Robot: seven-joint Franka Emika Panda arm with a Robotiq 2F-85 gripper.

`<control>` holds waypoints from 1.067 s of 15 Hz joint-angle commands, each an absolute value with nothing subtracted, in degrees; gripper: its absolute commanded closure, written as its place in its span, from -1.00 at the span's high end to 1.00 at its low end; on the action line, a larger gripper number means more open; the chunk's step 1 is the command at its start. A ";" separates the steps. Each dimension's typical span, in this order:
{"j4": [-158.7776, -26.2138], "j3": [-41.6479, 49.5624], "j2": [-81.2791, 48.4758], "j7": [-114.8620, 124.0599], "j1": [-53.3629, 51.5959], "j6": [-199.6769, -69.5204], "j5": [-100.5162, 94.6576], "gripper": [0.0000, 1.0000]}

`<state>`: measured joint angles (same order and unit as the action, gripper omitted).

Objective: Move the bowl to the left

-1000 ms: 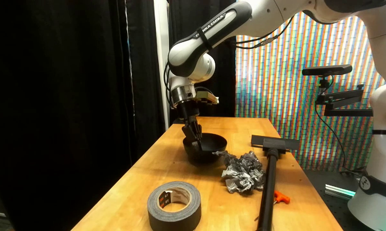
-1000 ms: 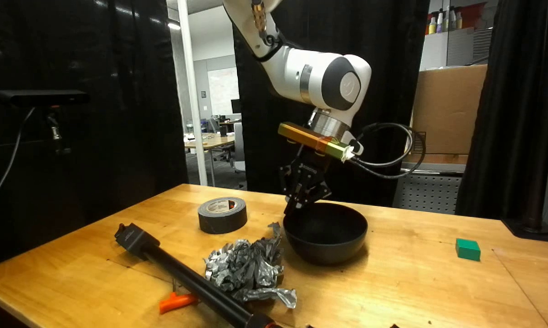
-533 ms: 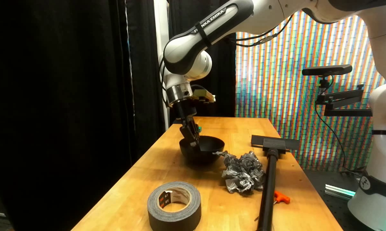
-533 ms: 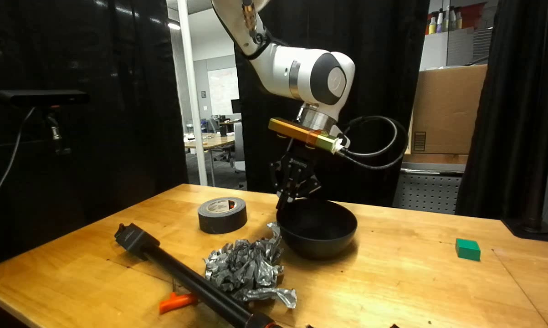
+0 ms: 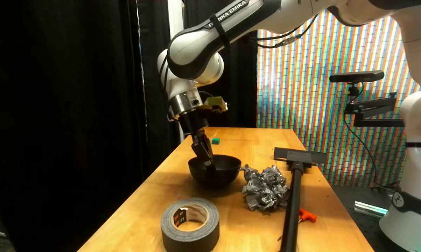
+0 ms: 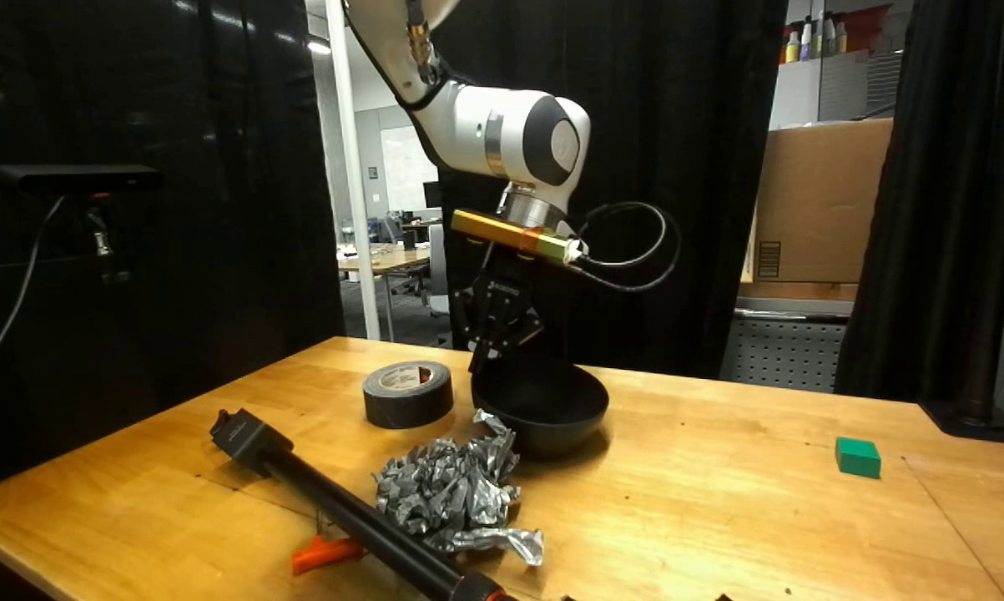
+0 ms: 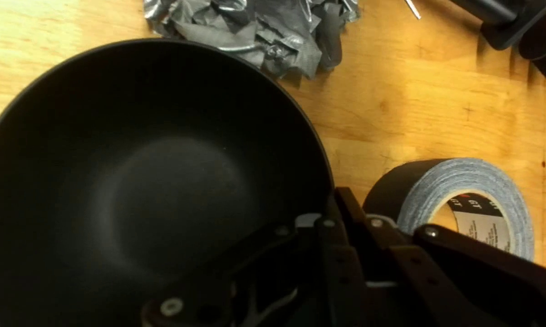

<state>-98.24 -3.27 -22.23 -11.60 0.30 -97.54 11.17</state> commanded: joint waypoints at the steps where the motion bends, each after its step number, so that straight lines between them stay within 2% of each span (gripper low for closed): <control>1: -93.93 -4.54 -24.49 -11.71 -1.77 -94.21 8.55 -0.90; 10: -90.38 -5.68 -27.68 -11.82 -4.38 -91.57 4.92 -0.90; 11: -89.98 -5.74 -27.98 -11.76 -4.60 -91.36 4.49 -0.87; 12: -89.84 -5.77 -28.11 -11.69 -4.80 -91.31 4.10 -0.37; 14: -89.30 -5.87 -28.64 -11.59 -5.02 -91.05 3.79 -0.29; 15: -92.34 -5.85 -27.22 -11.53 -4.50 -93.24 4.93 -0.62; 16: -92.15 -5.89 -27.45 -11.53 -4.59 -93.18 4.84 -0.48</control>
